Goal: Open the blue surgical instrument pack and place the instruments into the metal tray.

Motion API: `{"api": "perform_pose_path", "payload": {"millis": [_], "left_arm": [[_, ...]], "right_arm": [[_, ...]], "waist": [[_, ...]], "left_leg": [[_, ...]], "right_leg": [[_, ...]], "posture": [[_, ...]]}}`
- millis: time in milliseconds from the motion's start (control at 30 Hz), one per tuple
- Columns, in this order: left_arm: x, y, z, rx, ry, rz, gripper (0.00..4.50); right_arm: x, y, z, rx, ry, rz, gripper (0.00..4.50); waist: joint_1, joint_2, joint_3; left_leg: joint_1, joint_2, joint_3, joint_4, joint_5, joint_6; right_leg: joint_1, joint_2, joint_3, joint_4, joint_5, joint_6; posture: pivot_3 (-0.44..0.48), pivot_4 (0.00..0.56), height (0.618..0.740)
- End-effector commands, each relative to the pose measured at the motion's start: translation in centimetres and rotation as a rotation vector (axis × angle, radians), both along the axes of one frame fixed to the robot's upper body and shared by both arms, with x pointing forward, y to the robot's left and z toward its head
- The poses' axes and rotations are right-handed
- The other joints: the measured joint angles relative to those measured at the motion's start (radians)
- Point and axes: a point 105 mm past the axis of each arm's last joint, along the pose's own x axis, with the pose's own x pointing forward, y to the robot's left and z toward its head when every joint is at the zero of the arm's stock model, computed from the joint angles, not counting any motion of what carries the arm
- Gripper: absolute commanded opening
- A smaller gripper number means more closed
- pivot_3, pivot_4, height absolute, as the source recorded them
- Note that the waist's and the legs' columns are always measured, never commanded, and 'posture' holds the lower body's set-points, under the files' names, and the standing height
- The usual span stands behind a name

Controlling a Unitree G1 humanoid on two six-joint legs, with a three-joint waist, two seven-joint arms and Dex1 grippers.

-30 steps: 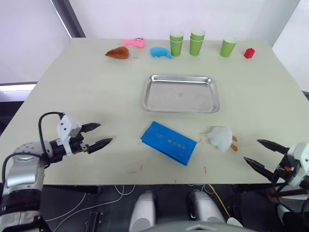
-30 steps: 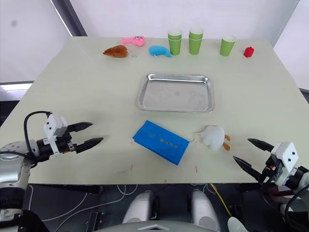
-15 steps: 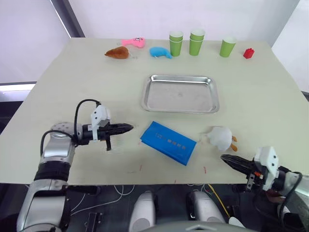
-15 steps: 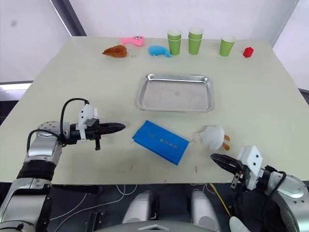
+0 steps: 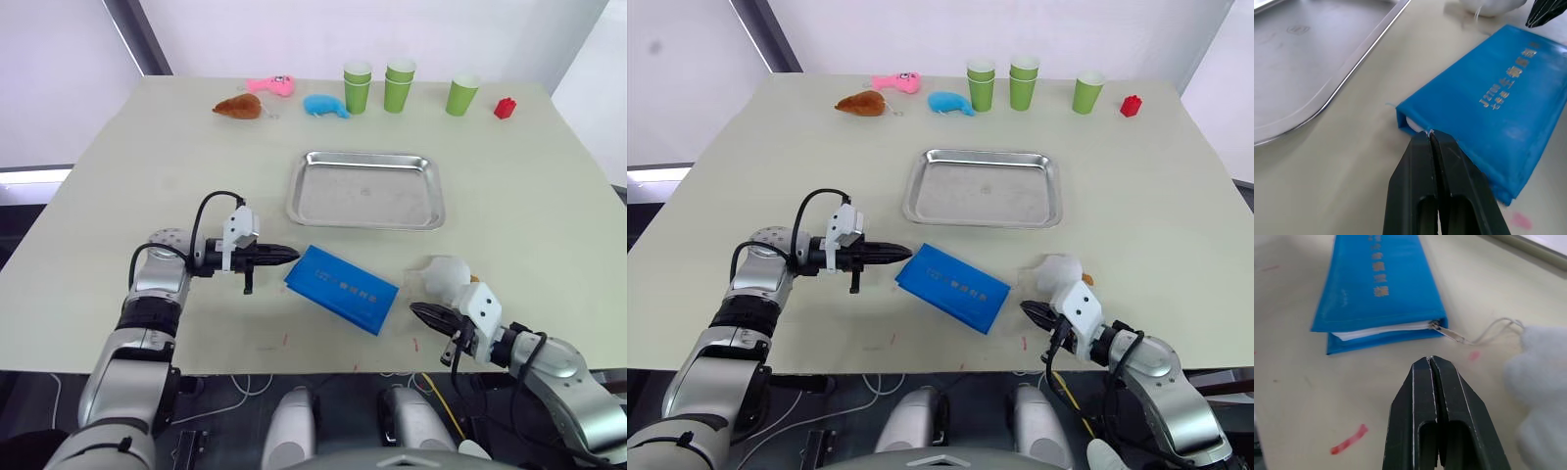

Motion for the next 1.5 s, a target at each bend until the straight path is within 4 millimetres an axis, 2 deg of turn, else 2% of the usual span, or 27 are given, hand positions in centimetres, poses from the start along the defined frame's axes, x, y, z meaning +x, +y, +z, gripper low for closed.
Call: {"api": "perform_pose_path", "payload": {"millis": [33, 400, 700, 1133, 1333, 1500], "left_arm": [[0.4, -0.4, 0.2, 0.005, -0.025, -0.012, 0.10], [0.8, -1.6, -0.3, -0.039, -0.026, -0.010, 0.10], [0.7, -1.8, -0.3, -0.045, -0.028, -0.019, 0.10], [-0.4, -3.2, -0.9, -0.065, -0.003, -0.082, 0.10], [-1.2, -3.5, -1.3, -0.068, 0.017, -0.110, 0.10], [-1.8, -3.8, -1.7, -0.070, 0.034, -0.122, 0.10]], "right_arm": [[0.0, 0.9, 1.5, 0.014, -0.047, 0.014, 0.00], [0.2, 1.2, 1.5, 0.007, -0.034, 0.012, 0.00], [1.0, 2.1, 1.2, 0.002, -0.025, 0.019, 0.00], [1.4, 3.4, 1.0, 0.028, -0.032, 0.021, 0.00], [1.9, 2.5, 0.8, 0.010, -0.049, -0.019, 0.00], [3.1, 1.0, 0.6, -0.023, -0.062, -0.075, 0.00]], "waist": [[0.001, 0.000, 0.000], [0.001, -0.001, 0.000], [0.001, -0.001, 0.000], [0.000, -0.001, 0.000], [-0.001, -0.001, 0.000], [-0.001, -0.001, 0.000]], "left_leg": [[0.000, 0.000, 0.000, 0.000, 0.000, 0.000], [-0.001, 0.000, -0.001, 0.001, 0.000, 0.000], [-0.001, 0.000, -0.001, 0.001, 0.000, 0.000], [-0.001, 0.000, -0.002, 0.001, 0.000, 0.000], [-0.001, 0.000, -0.002, 0.001, 0.000, 0.000], [-0.001, 0.000, -0.002, 0.001, 0.000, 0.000]], "right_leg": [[0.000, 0.000, 0.000, 0.000, 0.000, 0.000], [0.000, 0.000, -0.001, 0.000, 0.000, 0.000], [0.000, 0.000, -0.001, 0.000, 0.000, 0.000], [0.000, 0.000, -0.001, 0.000, 0.000, 0.000], [0.000, 0.000, -0.001, 0.000, 0.000, 0.000], [0.000, 0.000, -0.001, 0.000, 0.000, 0.000]], "posture": [[0.000, 0.150, 0.739], [0.000, 0.150, 0.739], [0.000, 0.150, 0.739], [0.000, 0.150, 0.739], [0.000, 0.150, 0.739], [0.000, 0.150, 0.739]]}}
